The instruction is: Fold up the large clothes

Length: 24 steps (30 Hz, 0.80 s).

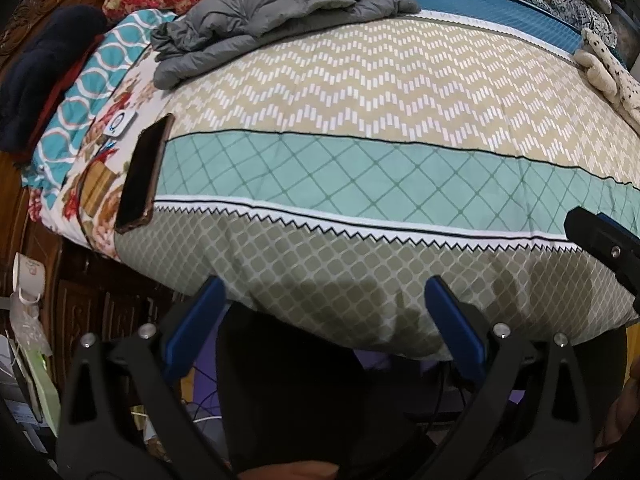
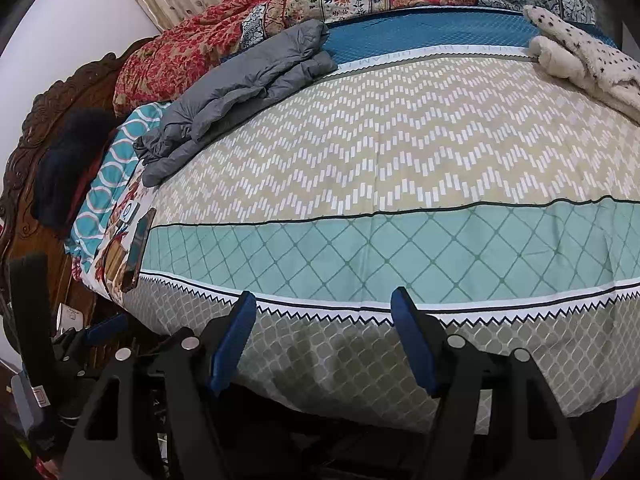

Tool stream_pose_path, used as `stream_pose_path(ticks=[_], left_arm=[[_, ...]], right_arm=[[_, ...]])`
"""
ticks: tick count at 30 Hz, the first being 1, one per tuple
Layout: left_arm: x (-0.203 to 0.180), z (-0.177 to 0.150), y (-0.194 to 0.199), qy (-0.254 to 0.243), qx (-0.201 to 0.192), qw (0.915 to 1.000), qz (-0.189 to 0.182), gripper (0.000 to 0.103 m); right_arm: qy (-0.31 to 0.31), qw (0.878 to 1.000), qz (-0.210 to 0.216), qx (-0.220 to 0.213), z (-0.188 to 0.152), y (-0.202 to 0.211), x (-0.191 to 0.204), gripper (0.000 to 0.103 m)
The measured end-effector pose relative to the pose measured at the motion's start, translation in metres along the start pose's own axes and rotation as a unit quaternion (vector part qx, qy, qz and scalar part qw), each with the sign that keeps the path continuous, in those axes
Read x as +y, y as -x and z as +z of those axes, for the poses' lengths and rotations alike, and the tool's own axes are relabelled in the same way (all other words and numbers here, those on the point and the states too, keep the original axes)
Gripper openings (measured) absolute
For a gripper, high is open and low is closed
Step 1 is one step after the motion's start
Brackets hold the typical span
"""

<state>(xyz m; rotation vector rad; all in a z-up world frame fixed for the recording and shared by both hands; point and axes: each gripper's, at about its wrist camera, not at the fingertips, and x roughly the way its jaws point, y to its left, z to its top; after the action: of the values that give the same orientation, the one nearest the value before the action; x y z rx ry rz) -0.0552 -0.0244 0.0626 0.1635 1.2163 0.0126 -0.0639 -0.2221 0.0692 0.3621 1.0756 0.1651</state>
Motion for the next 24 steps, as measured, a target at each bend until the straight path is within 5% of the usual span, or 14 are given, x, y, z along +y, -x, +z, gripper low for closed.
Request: stream_pose_path(ticks=[24], left_arm=[[-0.0013,-0.0023,-0.0105,0.005,0.025,0.9997,-0.006,0.096]], right_arm=[[-0.001,1.000,0.001,0.004,-0.0026,-0.0034,-0.0009,0.028]])
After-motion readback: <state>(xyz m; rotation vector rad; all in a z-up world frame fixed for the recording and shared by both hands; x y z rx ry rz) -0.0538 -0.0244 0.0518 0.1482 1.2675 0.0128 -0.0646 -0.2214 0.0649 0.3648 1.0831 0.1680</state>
